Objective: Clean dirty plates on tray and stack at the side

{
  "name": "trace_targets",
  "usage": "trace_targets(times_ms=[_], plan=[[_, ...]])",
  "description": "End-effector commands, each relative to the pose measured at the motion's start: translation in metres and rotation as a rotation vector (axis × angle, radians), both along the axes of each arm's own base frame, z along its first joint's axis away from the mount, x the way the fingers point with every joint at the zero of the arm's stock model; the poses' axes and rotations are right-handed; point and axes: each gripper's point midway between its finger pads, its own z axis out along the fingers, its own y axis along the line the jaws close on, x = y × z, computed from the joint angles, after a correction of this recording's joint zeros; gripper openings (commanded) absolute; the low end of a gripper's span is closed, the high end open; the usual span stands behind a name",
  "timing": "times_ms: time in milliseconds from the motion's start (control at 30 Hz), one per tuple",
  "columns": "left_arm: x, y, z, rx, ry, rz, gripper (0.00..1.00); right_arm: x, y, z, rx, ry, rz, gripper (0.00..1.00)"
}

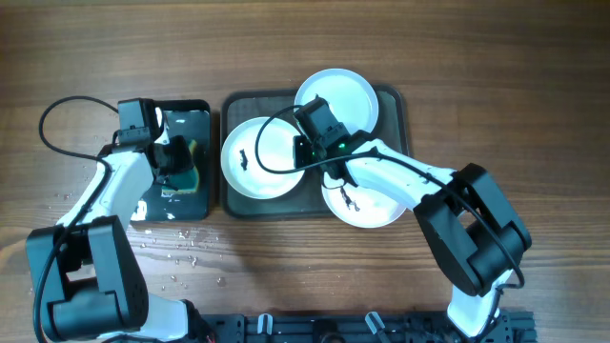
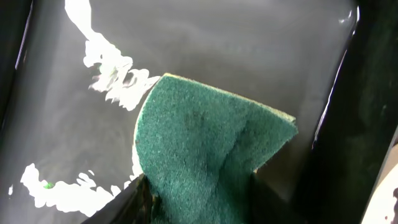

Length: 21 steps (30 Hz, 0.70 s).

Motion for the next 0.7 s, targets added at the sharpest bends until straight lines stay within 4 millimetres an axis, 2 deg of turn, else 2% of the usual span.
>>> trace_targets(times_ms=[0, 67, 100, 167, 333, 400, 567, 667], plan=[[-0.015, 0.001, -0.010, 0.008, 0.069, -0.011, 0.33, -0.001, 0.001, -0.006, -0.006, 0.004, 0.013, 0.07], [-0.015, 0.001, -0.010, 0.008, 0.070, -0.011, 0.59, -0.001, 0.001, -0.006, -0.006, 0.004, 0.013, 0.09], [-0.012, 0.002, -0.008, 0.010, 0.058, -0.010, 0.61, -0.001, 0.001, -0.006, -0.006, 0.004, 0.013, 0.10], [-0.007, 0.002, -0.003, 0.014, 0.037, -0.010, 0.61, -0.001, 0.002, -0.006, -0.005, 0.002, 0.013, 0.10], [0.007, 0.004, 0.024, 0.054, -0.011, -0.092, 0.71, -0.001, 0.002, -0.006, -0.005, 0.002, 0.013, 0.11], [0.008, 0.004, 0.031, 0.071, -0.006, -0.139, 0.70, -0.001, 0.002, -0.006, -0.004, 0.002, 0.013, 0.11], [-0.004, -0.003, 0.026, 0.031, 0.041, -0.151, 0.62, 0.000, 0.002, -0.006, -0.002, -0.001, 0.013, 0.12], [-0.008, -0.004, 0.022, 0.022, 0.055, -0.154, 0.65, 0.000, 0.002, -0.006, -0.002, -0.001, 0.013, 0.12]])
